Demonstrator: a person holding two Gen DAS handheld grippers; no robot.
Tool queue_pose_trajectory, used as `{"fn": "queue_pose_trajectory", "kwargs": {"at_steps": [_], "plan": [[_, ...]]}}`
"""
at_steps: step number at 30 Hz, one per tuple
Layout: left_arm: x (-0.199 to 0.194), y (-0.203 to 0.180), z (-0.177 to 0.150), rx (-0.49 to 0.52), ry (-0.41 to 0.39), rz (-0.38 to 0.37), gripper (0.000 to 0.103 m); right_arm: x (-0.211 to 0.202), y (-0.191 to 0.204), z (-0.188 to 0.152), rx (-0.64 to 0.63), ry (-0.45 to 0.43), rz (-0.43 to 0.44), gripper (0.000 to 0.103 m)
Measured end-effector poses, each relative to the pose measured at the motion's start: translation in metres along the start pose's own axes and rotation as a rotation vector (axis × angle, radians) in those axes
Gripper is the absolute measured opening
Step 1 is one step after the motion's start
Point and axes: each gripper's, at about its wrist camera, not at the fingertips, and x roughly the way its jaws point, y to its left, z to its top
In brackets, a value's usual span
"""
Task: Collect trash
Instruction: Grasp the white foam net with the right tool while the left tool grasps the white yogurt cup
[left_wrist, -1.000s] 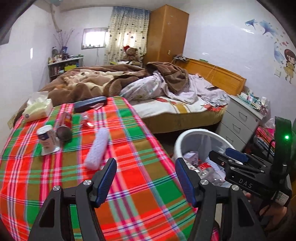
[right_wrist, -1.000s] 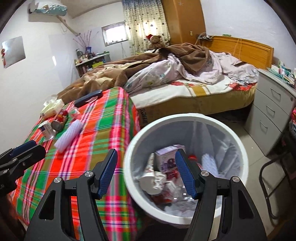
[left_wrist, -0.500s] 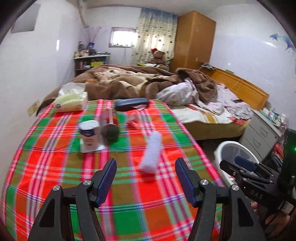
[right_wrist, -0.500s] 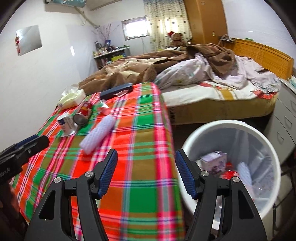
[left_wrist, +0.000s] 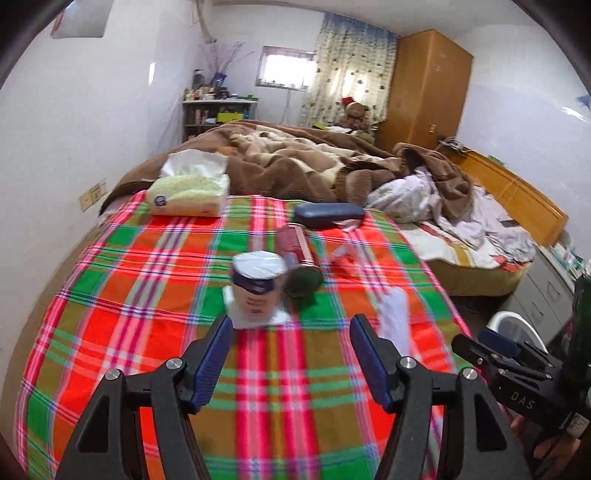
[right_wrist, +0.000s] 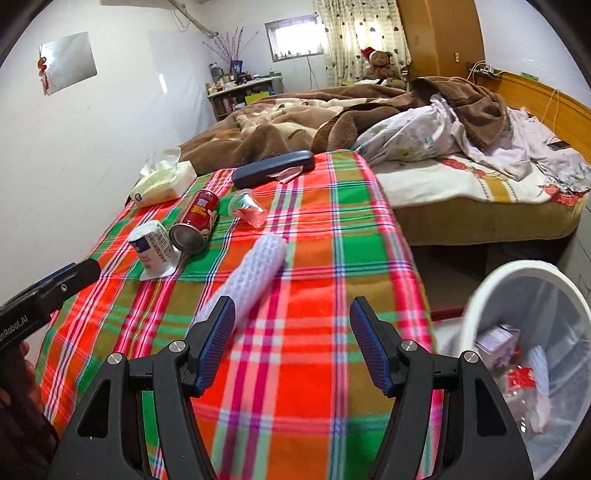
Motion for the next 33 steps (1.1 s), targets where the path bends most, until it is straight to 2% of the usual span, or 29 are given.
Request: {"fn": "queue_pose_trajectory", "kwargs": {"at_steps": [8,19,22,26,27,28,33], "plan": [[0.043,0.028,0.012,-0.017,0.037,0.018,0.066,0.034,0.022,0.008,-0.025,0.059,0.023,0.066],[0.091,0.033,0.027,-0.006,0.077,0.006,0.066,0.058,0.029,0.009,-0.026,0.123,0.022,0.065],[0.1,0.033,0.028,-0.008,0.088,0.004,0.066,0.062,0.028,0.01,-0.03,0.131,0.013,0.054],[0.111,0.031,0.031,0.002,0.084,0.023,0.066,0.064,0.031,0.01,-0.05,0.128,0.0,0.052],[0.113,0.03,0.031,0.003,0.092,0.026,0.066,0.064,0.032,0.01,-0.056,0.127,-0.009,0.045],[0.115,0.03,0.031,0.006,0.091,0.024,0.066,0.063,0.031,0.01,-0.058,0.125,-0.016,0.041],[0.12,0.031,0.033,-0.004,0.085,0.035,0.066,0.063,0.028,0.011,-0.047,0.122,-0.01,0.036]]}}
